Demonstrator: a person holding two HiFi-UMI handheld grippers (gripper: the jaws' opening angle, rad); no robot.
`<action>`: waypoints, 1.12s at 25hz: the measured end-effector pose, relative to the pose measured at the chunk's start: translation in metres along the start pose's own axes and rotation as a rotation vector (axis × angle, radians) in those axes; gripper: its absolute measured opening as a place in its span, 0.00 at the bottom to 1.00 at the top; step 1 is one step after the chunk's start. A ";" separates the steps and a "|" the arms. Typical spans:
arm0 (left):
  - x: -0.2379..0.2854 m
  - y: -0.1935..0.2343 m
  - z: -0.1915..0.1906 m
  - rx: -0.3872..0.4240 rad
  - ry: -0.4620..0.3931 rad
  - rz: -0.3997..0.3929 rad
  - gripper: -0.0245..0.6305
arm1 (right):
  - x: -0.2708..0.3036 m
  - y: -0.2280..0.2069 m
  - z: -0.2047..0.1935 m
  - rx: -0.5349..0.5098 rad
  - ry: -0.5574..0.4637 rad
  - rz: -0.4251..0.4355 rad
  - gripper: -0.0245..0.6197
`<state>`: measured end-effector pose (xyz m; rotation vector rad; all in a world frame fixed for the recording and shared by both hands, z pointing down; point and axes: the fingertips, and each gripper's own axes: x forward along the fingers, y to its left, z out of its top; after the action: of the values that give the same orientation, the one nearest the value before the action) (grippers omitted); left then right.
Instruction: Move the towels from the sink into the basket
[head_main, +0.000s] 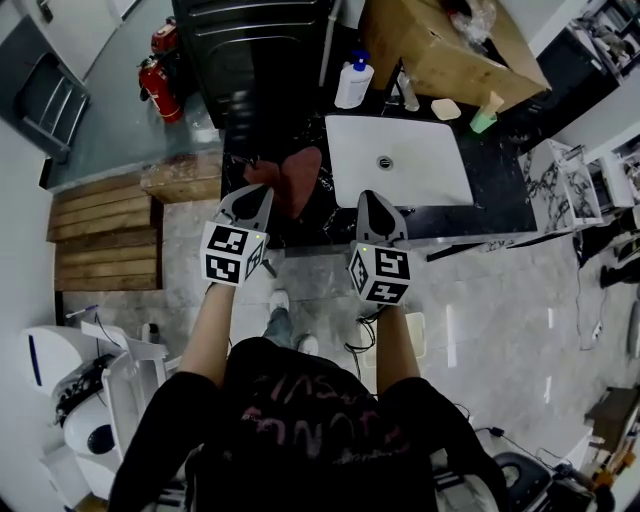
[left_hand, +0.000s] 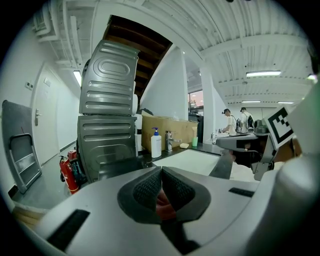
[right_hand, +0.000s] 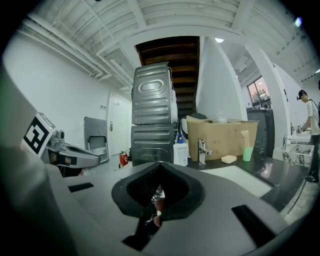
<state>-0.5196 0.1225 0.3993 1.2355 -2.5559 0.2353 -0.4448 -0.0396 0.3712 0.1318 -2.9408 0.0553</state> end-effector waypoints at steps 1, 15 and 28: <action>0.003 0.002 0.000 -0.008 0.001 0.000 0.04 | -0.001 0.000 0.000 0.001 0.000 -0.001 0.06; 0.073 0.001 -0.047 0.014 0.225 -0.092 0.30 | -0.014 -0.019 -0.002 -0.016 0.012 -0.042 0.06; 0.105 -0.007 -0.095 0.022 0.416 -0.168 0.48 | -0.005 -0.033 -0.011 -0.009 0.033 -0.064 0.06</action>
<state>-0.5578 0.0664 0.5233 1.2493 -2.0912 0.4334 -0.4351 -0.0714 0.3817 0.2216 -2.9013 0.0348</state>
